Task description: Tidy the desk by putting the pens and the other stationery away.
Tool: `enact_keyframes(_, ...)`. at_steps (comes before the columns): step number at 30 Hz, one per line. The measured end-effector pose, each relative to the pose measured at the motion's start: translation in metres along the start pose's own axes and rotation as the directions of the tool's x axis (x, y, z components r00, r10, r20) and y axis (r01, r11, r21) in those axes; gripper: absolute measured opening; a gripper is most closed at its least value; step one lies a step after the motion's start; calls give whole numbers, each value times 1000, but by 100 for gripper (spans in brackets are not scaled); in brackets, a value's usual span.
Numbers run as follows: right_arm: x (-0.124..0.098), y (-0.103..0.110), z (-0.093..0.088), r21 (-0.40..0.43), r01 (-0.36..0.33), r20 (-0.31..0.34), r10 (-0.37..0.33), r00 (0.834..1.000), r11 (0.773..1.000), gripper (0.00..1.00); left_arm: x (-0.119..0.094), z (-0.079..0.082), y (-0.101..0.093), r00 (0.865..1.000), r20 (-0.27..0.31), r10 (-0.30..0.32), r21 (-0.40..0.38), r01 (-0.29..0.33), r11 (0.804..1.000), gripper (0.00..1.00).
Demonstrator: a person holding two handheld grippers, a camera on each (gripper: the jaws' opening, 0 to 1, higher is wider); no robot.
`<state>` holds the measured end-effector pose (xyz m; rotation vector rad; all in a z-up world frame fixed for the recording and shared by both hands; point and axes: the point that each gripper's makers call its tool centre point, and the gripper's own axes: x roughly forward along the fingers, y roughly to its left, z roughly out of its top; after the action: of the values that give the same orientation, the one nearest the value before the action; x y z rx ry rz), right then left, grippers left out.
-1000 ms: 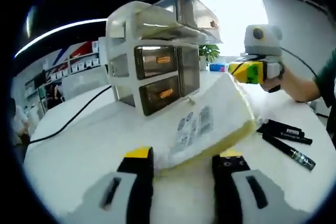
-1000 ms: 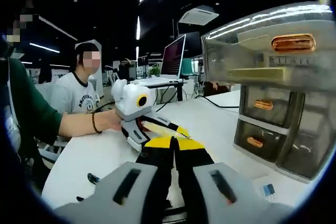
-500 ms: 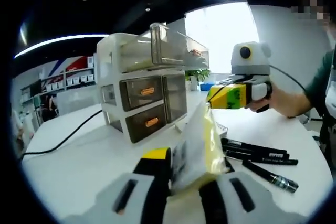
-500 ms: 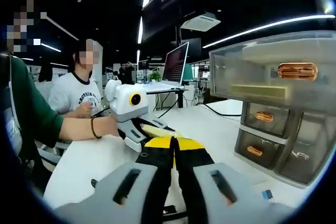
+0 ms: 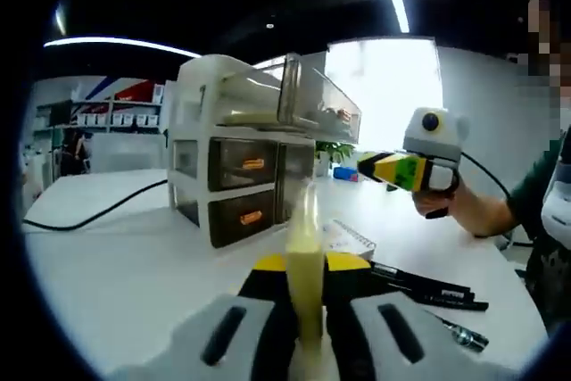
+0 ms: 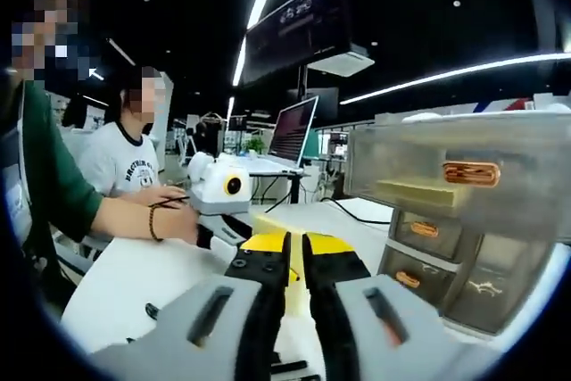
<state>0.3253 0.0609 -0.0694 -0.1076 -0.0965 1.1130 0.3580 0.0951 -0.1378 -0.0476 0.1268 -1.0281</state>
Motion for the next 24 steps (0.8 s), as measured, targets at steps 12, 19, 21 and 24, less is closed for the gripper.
enact_keyframes(12, -94, -48, -10, -35, 217, 24, -216, 976, 976, 9, 8, -10, 4, 1000, 8, 24, -60, -23, 998, 9)
enact_keyframes(19, -135, -98, -26, 1, 413, -49, -412, 910, 911, 12, 4, -9, 3, 1000, 8, -4, -155, 6, 988, 9)
enact_keyframes(21, -141, -107, -27, -44, 450, -58, -452, 890, 892, 12, 3, -7, 3, 1000, 10, -4, -150, 6, 989, 9)
enact_keyframes(24, -152, -123, -36, -126, 518, -115, -531, 840, 846, 12, 1, -1, -1, 1000, 20, -8, -122, 11, 993, 9)
